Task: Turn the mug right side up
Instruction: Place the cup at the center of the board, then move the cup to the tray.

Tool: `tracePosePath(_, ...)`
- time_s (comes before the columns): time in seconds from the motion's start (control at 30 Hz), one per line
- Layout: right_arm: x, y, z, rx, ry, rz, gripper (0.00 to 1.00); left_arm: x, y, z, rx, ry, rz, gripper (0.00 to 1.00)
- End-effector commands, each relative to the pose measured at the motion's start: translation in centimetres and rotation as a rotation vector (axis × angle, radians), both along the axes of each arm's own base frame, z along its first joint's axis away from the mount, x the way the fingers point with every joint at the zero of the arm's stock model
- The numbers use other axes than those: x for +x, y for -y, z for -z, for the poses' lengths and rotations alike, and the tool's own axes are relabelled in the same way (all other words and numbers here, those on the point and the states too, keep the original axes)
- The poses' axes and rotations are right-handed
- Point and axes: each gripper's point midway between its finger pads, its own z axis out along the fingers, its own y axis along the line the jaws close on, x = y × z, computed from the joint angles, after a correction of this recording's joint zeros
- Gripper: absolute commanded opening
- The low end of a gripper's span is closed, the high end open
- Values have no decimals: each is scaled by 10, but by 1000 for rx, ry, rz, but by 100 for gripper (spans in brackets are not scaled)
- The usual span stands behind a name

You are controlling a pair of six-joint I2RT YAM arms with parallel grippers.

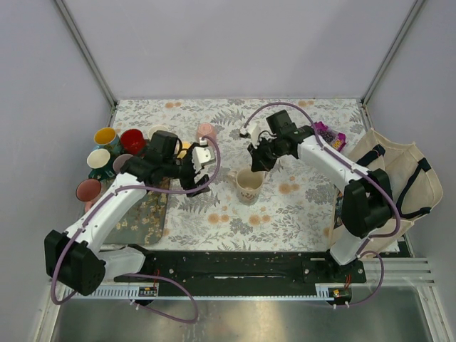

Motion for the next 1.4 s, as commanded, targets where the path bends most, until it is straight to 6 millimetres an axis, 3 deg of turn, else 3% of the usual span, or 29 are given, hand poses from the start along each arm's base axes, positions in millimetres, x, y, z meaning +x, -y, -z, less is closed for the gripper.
tracePosePath(0.0, -24, -47, -21, 92, 5, -201, 0, -7, 10, 2, -24, 22, 117, 83)
tracePosePath(0.1, -27, -64, -24, 94, 6, -232, 1, -5, 5, 10, 14, 38, 135, 82)
tracePosePath(0.27, -26, -71, -29, 106, 2, -235, 7, -9, 2, 15, 48, 85, 202, 82)
tracePosePath(0.4, -31, -71, -32, 104, -11, -249, 42, -9, 8, 28, 93, 111, 270, 82)
tracePosePath(0.47, -33, -68, -38, 101, -15, -243, 53, -9, 11, 36, 121, 136, 309, 82)
tracePosePath(0.63, -34, -51, -58, 26, -33, -177, 71, 5, 25, 40, 123, 141, 341, 82)
tracePosePath(0.8, -38, -22, -85, 72, -49, -67, 75, 22, 43, 46, 132, 147, 398, 82)
tracePosePath(0.9, -38, 3, -86, 30, -24, -1, 77, 19, 53, 58, 159, 136, 464, 79)
tracePosePath(0.97, -33, 24, -85, -26, 33, 15, 78, 11, 59, 70, 184, 128, 520, 71)
tracePosePath(1.13, -11, 67, -95, -58, 97, 137, 77, -5, 65, 92, 221, 28, 574, 38)
tracePosePath(1.27, -3, 89, -100, -77, 112, 187, 77, -6, 65, 86, 231, -1, 570, 5)
tracePosePath(1.3, 0, 94, -100, -91, 124, 191, 77, -6, 65, 82, 235, 7, 563, 0)
tracePosePath(1.37, 6, 100, -100, -108, 146, 203, 77, -4, 60, 70, 245, 37, 526, 0)
